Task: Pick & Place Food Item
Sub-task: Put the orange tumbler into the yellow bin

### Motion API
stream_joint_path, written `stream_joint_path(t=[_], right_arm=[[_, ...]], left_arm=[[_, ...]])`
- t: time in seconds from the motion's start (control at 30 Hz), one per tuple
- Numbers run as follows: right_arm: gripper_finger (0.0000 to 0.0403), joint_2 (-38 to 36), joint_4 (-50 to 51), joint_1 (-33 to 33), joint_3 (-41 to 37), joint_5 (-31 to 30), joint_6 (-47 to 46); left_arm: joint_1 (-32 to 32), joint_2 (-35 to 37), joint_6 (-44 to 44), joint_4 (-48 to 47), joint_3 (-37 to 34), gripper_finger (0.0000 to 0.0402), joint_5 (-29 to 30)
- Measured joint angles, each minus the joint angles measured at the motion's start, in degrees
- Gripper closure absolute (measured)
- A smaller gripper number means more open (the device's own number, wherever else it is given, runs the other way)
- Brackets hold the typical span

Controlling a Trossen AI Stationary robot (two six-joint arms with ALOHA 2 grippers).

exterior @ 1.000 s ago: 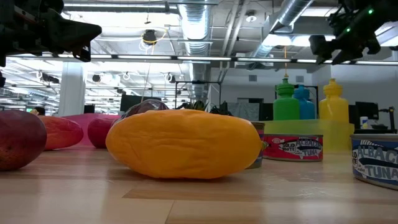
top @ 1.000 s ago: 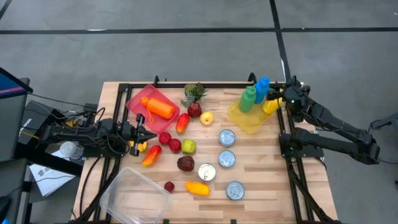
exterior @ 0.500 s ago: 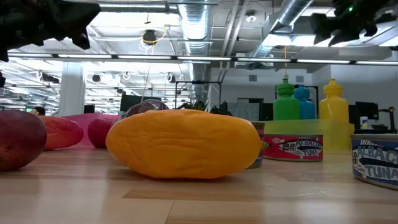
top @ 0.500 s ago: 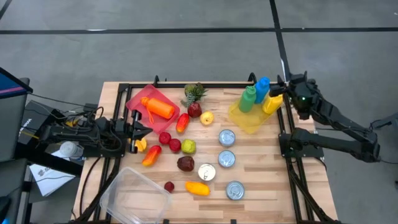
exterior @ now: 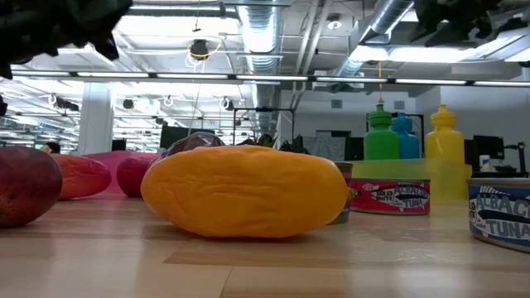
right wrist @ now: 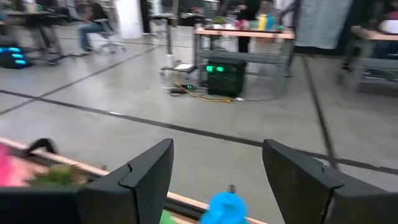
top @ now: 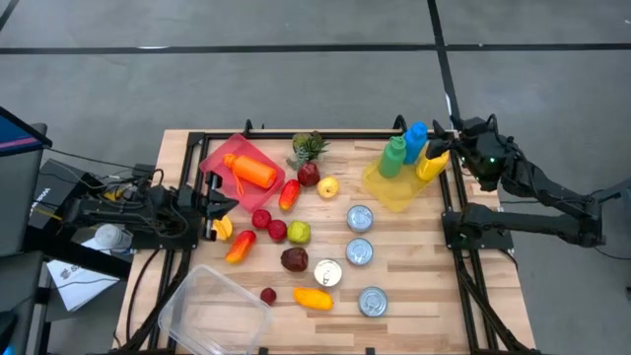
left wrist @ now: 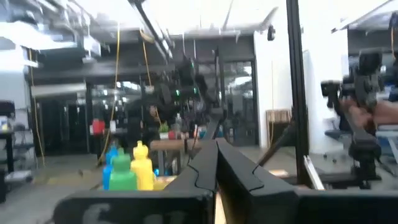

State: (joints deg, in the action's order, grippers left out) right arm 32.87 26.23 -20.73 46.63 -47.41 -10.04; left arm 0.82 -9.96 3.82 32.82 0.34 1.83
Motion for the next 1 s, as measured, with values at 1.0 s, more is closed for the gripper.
stream_joint_path(t=[1.0], right_arm=[[0.0164,0.1,-11.0,16.3,0.2,16.1,2.6]], left_arm=[[0.0,-2.2,-16.5,24.1,5.4,0.0402,12.6]])
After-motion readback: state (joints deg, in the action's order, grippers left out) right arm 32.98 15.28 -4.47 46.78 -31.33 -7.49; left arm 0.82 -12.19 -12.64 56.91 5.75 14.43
